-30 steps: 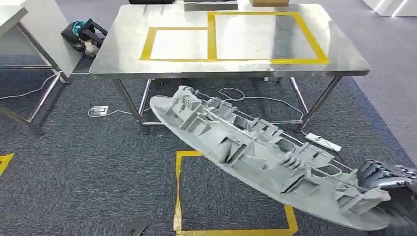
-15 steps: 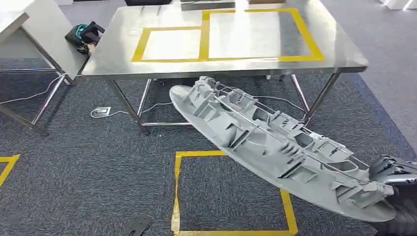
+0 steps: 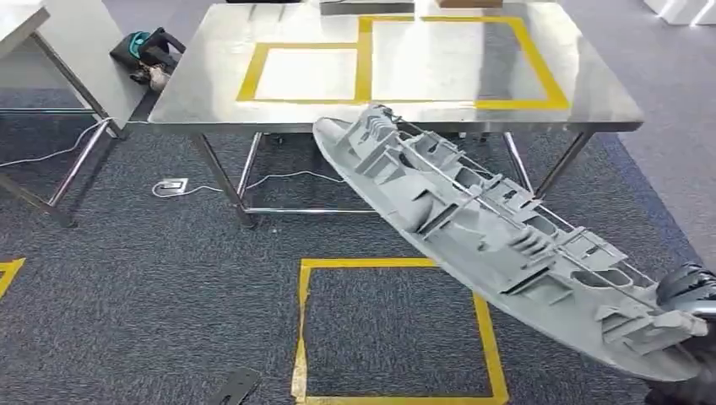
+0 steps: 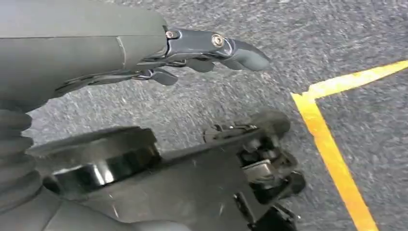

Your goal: Take the parts from the cabinet and place them on the table.

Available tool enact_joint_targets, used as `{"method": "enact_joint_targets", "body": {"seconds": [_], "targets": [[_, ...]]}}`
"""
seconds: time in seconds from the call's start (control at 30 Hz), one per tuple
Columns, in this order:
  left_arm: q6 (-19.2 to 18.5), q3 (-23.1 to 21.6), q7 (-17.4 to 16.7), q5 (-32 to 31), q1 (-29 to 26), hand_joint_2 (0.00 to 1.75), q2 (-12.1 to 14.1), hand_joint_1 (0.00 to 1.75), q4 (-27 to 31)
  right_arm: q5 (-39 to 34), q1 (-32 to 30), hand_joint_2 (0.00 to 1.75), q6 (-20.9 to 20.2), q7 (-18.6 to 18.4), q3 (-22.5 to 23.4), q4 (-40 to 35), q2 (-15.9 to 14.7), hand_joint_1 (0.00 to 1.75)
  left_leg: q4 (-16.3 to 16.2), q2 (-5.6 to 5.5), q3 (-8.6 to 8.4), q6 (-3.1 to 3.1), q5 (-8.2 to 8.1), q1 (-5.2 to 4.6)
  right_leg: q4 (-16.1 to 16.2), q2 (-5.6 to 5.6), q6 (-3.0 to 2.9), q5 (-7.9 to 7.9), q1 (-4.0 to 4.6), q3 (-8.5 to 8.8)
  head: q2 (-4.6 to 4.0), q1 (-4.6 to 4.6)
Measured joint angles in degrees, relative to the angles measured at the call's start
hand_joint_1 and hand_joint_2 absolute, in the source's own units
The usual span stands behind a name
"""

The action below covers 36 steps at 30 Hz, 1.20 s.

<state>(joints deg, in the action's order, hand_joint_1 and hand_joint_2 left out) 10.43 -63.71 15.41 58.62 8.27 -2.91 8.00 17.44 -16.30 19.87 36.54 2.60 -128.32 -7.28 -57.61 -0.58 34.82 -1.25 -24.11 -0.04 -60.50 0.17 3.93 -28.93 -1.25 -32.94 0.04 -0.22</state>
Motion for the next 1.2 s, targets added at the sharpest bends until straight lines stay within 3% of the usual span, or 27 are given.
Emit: {"method": "enact_joint_targets", "body": {"seconds": [0.03, 0.1, 0.13, 0.17, 0.2, 0.23, 0.27, 0.3, 0.33, 0.37, 0.43, 0.5, 0.53, 0.6, 0.63, 0.67, 0.7, 0.73, 0.8, 0.83, 0.9, 1.0, 1.03, 1.1, 1.13, 1.17, 1.2], "targets": [[0.0, -0.07, -0.02, -0.05, 0.09, 1.75, -0.04, 0.0, 0.0, -0.02, 0.07, 1.75, 0.09, 0.02, -0.07, 0.0, -0.02, 1.75, 0.0, -0.02, -0.1, -0.23, -0.1, 0.02, -3.08, 0.03, 0.07, -1.7, 0.06, -1.38, 0.02, 0.22], [0.0, -0.24, -0.33, -0.29, 0.08, 1.75, -0.2, 0.0, 0.0, -0.04, -0.05, 1.75, 0.33, 0.07, -0.17, 0.0, -0.02, 1.75, -0.02, -0.01, -0.17, -0.53, -0.31, -0.12, -13.01, 0.04, 0.31, -5.98, 0.09, -6.58, 0.02, 0.41], [0.04, -0.26, -0.5, -0.39, 0.01, 1.75, -0.28, 0.0, 0.0, 0.02, -0.13, 1.75, 0.53, 0.07, -0.17, 0.0, -0.02, 1.75, -0.04, -0.01, -0.24, -0.59, -0.39, -0.16, -16.09, 0.04, 0.35, -6.6, 0.14, -8.42, 0.02, 0.42], [0.09, -0.31, -0.5, -0.42, -0.01, 1.75, -0.33, 0.0, 0.0, 0.11, -0.26, 1.75, 0.59, 0.07, -0.2, 0.0, -0.02, 1.75, -0.04, -0.03, -0.37, -0.62, -0.47, -0.17, -16.51, 0.04, 0.34, -5.82, 0.14, -9.01, 0.02, 0.37], [0.11, -0.37, -0.5, -0.44, 0.0, 1.75, -0.33, 0.0, 0.0, 0.28, -0.35, 1.75, 0.66, 0.07, -0.24, 0.0, -0.04, 1.75, -0.05, -0.11, -0.62, -0.58, -0.62, -0.17, -14.28, 0.03, 0.33, -3.68, 0.13, -8.23, 0.0, 0.46], [0.13, -0.48, -0.5, -0.44, 0.01, 1.75, -0.42, 0.0, 0.0, 0.59, -0.34, 1.75, 0.77, 0.07, -0.28, 0.0, -0.04, 1.75, -0.05, -0.21, -0.96, -0.47, -0.8, -0.14, -10.03, 0.02, 0.27, -0.92, 0.11, -6.29, 0.0, 0.41], [0.13, -0.61, -0.5, -0.44, 0.01, 1.75, -0.48, 0.0, 0.0, 0.96, -0.35, 1.75, 0.9, 0.04, -0.39, 0.0, -0.09, 1.75, -0.07, -0.31, -1.47, -0.27, -1.06, -0.09, -3.99, 0.02, 0.22, 2.22, 0.06, -3.32, 0.0, 0.46], [0.13, -0.66, -0.5, -0.44, 0.03, 1.75, -0.5, 0.0, 0.0, 1.11, -0.34, 1.75, 1.07, 0.04, -0.5, 0.0, -0.09, 1.75, -0.12, -0.37, -1.77, 0.1, -1.34, -0.11, 0.18, 0.02, 0.23, 3.08, -0.02, -1.39, 0.0, 0.46], [0.17, -0.68, -0.5, -0.44, 0.13, 1.75, -0.5, 0.0, 0.02, 1.14, -0.36, 1.75, 1.14, -0.02, -0.61, 0.0, -0.09, 1.75, -0.6, -0.46, -1.49, 0.42, -1.54, -0.63, 1.2, 0.21, 0.02, 2.44, 0.1, -0.27, 0.0, 0.5], [0.2, -0.7, -0.5, -0.44, 0.12, 1.75, -0.48, 0.0, 0.02, 1.18, -0.42, 1.75, 1.31, 0.02, -0.63, -0.02, -0.11, 1.75, -0.47, -0.5, -1.39, 0.62, -1.37, -0.65, 0.9, 0.36, -0.53, 2.58, 0.06, -0.64, 0.02, 0.35], [0.22, -0.76, -0.5, -0.44, 0.03, 1.75, -0.48, 0.0, 0.02, 1.44, -0.65, 1.75, 1.36, -0.04, -0.63, -0.02, -0.11, 1.75, -0.22, -0.49, -1.5, 0.89, -1.25, -0.52, 0.77, 0.43, -1.05, 2.49, 0.29, -0.8, 0.02, 0.31], [0.24, -0.83, -0.5, -0.44, 0.11, 1.75, -0.5, 0.0, 0.02, 1.46, -0.61, 1.75, 1.4, -0.02, -0.64, -0.02, -0.11, 1.75, -1.06, -0.32, -1.32, 1.54, -2.28, -0.5, 1.1, 0.32, -1.79, 2.63, -0.14, -0.49, 0.02, 0.28], [0.22, -0.92, -0.5, -0.44, 0.18, 1.75, -0.55, 0.0, 0.02, 1.46, -0.62, 1.75, 1.4, -0.02, -0.66, -0.04, -0.11, 1.75, -3.68, -0.15, -0.07, 1.93, -3.97, -0.44, 1.11, 0.21, -2.17, 2.55, -0.19, -0.44, 0.02, -0.22], [0.22, -1.11, -0.5, -0.46, 0.17, 1.75, -0.55, 0.0, 0.02, 1.55, -0.68, 1.75, 1.4, -0.09, -0.68, -0.04, -0.11, 1.75, -12.93, -0.11, 4.54, 2.39, -8.13, -0.11, 1.1, 0.09, -2.41, 2.42, -0.18, -0.45, 0.0, -0.18], [0.22, -1.18, -0.48, -0.44, 0.11, 1.75, -0.55, 0.0, 0.02, 1.64, -0.67, 1.75, 1.44, -0.22, -0.7, -0.02, -0.11, 1.75, -16.91, -0.11, 6.68, 2.47, -9.26, -0.07, 1.09, 0.06, -2.46, 2.38, -0.18, -0.44, 0.02, -0.2], [0.22, -1.22, -0.48, -0.44, 0.08, 1.75, -0.55, 0.0, 0.02, 1.75, -0.67, 1.75, 1.49, -0.33, -0.74, 0.0, -0.13, 1.75, -18.16, -0.1, 7.67, 2.5, -8.88, -0.01, 1.09, 0.07, -2.48, 2.33, -0.19, -0.38, 0.0, -0.18], [0.22, -1.22, -0.48, -0.44, 0.09, 1.75, -0.55, 0.0, 0.02, 1.95, -0.67, 1.75, 1.58, -0.48, -0.81, 0.0, -0.15, 1.75, -16.83, -0.09, 7.27, 2.46, -7.07, 0.06, 1.09, 0.09, -2.49, 2.26, -0.19, -0.25, 0.0, -0.18], [0.22, -1.25, -0.5, -0.44, 0.11, 1.75, -0.55, 0.0, 0.02, 2.03, -0.65, 1.75, 1.73, -0.66, -0.94, 0.0, -0.2, 1.75, -13.5, -0.08, 5.82, 2.35, -4.51, 0.1, 1.09, 0.12, -2.39, 2.14, -0.2, -0.04, 0.0, -0.2], [0.2, -1.27, -0.48, -0.42, 0.12, 1.75, -0.55, 0.0, 0.02, 2.34, -0.63, 1.75, 2.06, -0.94, -1.05, 0.0, -0.28, 1.75, -3.73, 0.09, 1.25, 2.0, 0.47, 0.11, 1.1, 0.15, -1.97, 1.77, -0.28, 0.49, 0.0, -0.2], [0.13, -1.27, -0.48, -0.42, 0.2, 1.75, -0.63, 0.0, 0.02, 2.53, -0.62, 1.75, 2.29, -1.05, -1.07, 0.0, -0.41, 1.75, -1.54, 0.25, 0.17, 1.99, -0.16, -0.09, 0.9, 0.23, -1.55, 1.49, 0.16, 0.45, 0.02, -0.22], [0.07, -1.27, -0.48, -0.39, 0.24, 1.75, -0.68, 0.0, 0.02, 2.77, -0.62, 1.75, 2.49, -1.22, -1.11, 0.0, -0.59, 1.75, -0.83, 0.11, 0.24, 1.46, -0.62, -0.18, 1.29, 0.27, -0.97, 1.58, 0.12, 0.25, 0.0, -0.11], [0.07, -1.27, -0.46, -0.39, 0.09, 1.75, -0.68, 0.0, 0.02, 2.82, -0.63, 1.75, 2.49, -1.31, -1.31, 0.0, -0.92, 1.75, -0.2, 0.07, -0.32, 0.28, -0.44, 0.13, 1.39, 0.17, 0.08, 1.16, -0.14, 0.34, 0.02, -0.05], [0.07, -1.27, -0.46, -0.39, 0.15, 1.75, -0.68, 0.0, 0.02, 2.82, -0.57, 1.75, 2.51, -1.31, -1.4, 0.0, -1.07, 1.75, -0.2, 0.07, -0.54, -0.14, -0.64, 0.13, -0.82, 0.12, 0.15, -0.13, -0.02, -0.51, 0.02, 0.42], [0.07, -1.27, -0.44, -0.39, 0.16, 1.75, -0.74, 0.0, 0.02, 2.82, -0.56, 1.75, 2.52, -1.4, -1.64, 0.0, -1.29, 1.75, -0.21, 0.07, -0.77, -0.58, -0.91, -0.02, -10.23, 0.14, 0.28, -4.37, 0.04, -5.33, 0.02, 0.81], [0.07, -1.27, -0.46, -0.4, 0.09, 1.75, -0.72, 0.0, 0.02, 2.82, -0.6, 1.75, 2.54, -1.44, -1.73, 0.0, -1.36, 1.75, -0.22, 0.07, -0.86, -0.72, -1.02, -0.12, -14.43, 0.15, 0.34, -5.63, 0.07, -7.73, 0.02, 0.87], [0.06, -1.27, -0.46, -0.4, 0.01, 1.75, -0.72, 0.0, 0.02, 2.82, -0.64, 1.75, 2.54, -1.62, -1.81, 0.02, -1.4, 1.75, -0.22, 0.06, -1.05, -0.82, -1.17, -0.2, -16.66, 0.14, 0.32, -5.62, 0.07, -9.29, 0.02, 0.87], [0.07, -1.27, -0.46, -0.39, 0.0, 1.75, -0.72, 0.0, 0.02, 2.82, -0.7, 1.75, 2.54, -1.77, -1.84, 0.02, -1.42, 1.75, -0.23, 0.02, -1.33, -0.86, -1.36, -0.22, -15.97, 0.14, 0.28, -4.17, 0.09, -9.35, 0.02, 0.85]]}}
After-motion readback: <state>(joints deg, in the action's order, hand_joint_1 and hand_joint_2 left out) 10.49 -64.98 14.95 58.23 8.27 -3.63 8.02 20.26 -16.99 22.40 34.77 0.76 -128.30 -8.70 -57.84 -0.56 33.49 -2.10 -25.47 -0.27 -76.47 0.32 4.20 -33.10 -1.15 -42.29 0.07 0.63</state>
